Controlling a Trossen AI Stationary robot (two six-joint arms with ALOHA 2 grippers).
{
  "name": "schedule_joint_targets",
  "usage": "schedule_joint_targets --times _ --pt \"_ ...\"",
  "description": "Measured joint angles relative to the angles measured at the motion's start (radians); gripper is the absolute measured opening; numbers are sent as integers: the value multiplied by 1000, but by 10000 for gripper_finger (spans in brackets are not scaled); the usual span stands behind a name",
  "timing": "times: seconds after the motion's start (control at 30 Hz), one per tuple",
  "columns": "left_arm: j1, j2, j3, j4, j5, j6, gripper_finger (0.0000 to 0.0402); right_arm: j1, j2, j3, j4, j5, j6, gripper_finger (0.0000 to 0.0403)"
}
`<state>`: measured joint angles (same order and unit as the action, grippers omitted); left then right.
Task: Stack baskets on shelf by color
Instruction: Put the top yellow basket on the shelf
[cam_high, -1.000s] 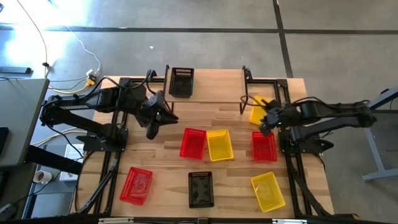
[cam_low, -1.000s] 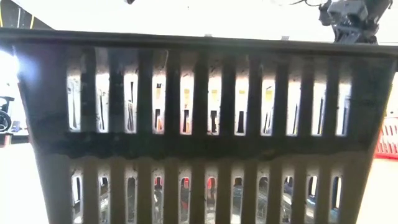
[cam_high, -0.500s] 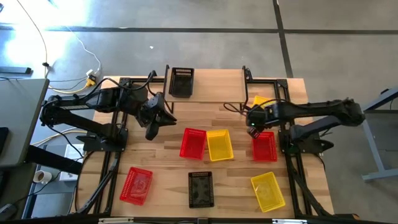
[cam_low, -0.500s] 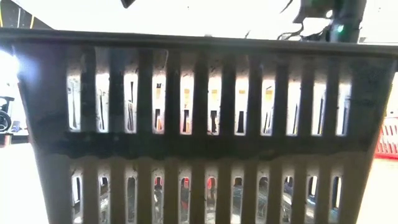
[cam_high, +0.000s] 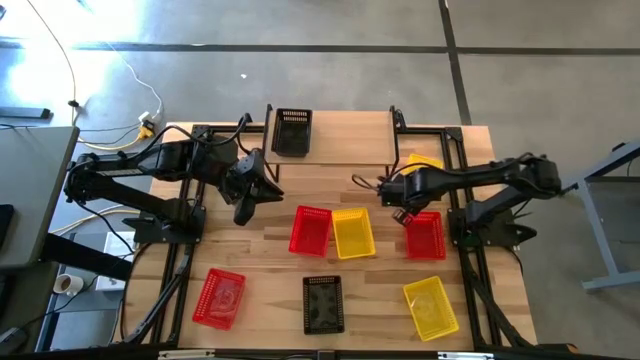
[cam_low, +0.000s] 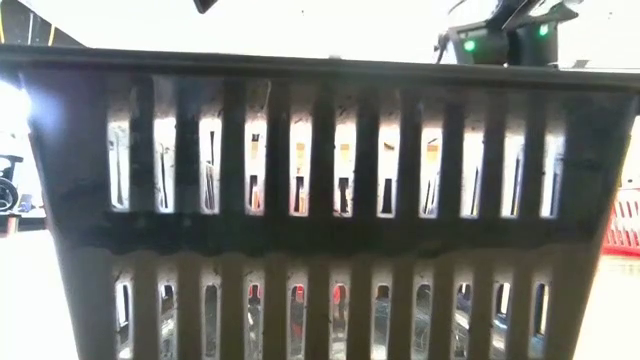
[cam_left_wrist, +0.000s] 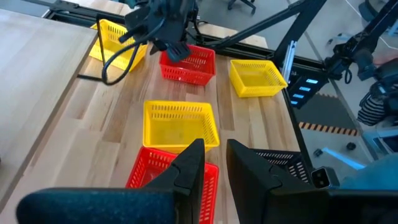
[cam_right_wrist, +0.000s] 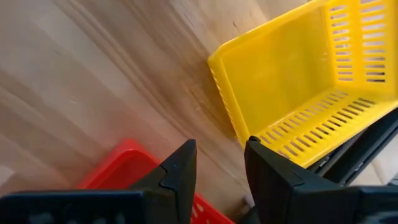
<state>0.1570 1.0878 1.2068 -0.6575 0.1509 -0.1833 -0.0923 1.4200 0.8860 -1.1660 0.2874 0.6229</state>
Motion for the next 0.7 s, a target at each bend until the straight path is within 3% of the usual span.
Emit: schedule_joint_targets --times 0.5,0.7 --pt "0 0 0 1 -2 -15 60 -49 145 0 -12 33 -38 120" --pt "0 0 0 0 -4 -15 60 -65 156 0 -27 8 -55 66"
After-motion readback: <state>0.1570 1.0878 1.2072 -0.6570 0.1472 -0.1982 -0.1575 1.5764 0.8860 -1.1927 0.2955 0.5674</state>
